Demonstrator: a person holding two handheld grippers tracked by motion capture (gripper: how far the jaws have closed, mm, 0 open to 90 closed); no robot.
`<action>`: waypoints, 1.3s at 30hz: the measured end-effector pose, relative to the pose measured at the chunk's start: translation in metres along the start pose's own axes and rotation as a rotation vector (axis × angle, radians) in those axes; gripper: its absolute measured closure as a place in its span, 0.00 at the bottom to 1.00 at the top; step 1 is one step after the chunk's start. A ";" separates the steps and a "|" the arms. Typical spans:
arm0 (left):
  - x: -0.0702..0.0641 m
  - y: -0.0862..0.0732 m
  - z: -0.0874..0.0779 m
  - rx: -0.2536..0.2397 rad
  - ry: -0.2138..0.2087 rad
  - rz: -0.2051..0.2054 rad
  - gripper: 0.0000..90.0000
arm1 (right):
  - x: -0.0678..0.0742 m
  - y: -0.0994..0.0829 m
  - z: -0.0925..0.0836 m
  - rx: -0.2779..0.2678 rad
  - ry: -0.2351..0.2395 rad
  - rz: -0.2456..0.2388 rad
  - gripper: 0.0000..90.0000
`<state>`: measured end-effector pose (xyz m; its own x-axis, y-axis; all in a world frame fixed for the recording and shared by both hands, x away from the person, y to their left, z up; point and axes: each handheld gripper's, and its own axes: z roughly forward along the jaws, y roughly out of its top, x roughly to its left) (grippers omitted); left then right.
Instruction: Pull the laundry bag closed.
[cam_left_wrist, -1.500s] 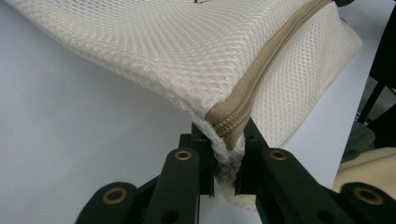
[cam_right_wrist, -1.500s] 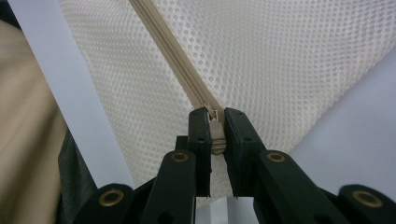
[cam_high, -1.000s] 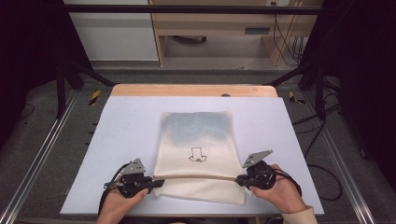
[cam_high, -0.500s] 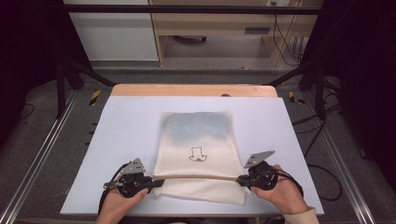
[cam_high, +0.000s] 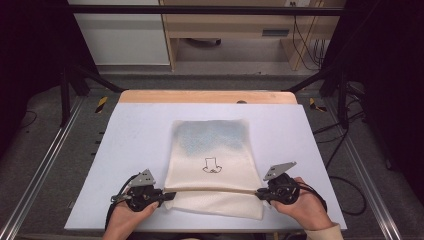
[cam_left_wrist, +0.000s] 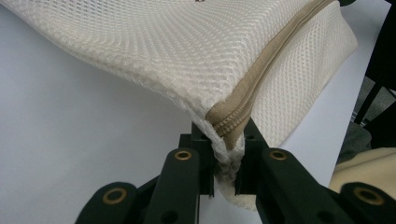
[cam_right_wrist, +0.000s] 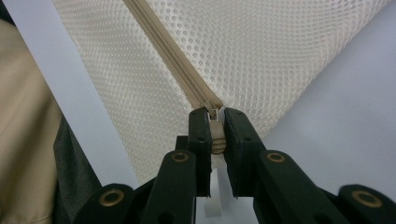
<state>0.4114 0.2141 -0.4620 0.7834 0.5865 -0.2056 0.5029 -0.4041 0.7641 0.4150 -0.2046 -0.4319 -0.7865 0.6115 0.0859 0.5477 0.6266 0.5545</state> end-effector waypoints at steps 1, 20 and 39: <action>0.000 0.000 0.000 0.000 0.000 0.000 0.90 | 0.000 0.000 0.000 0.000 0.000 0.000 0.91; -0.005 0.000 -0.004 -0.010 -0.002 -0.014 0.82 | 0.000 -0.001 0.007 0.035 -0.008 0.004 0.91; 0.011 0.011 -0.024 -0.044 0.174 -0.062 0.29 | 0.003 0.015 0.001 -0.059 -0.086 0.029 0.26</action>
<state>0.4169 0.2334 -0.4417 0.6750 0.7230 -0.1469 0.5287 -0.3351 0.7799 0.4214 -0.1933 -0.4244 -0.7421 0.6696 0.0323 0.5498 0.5803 0.6008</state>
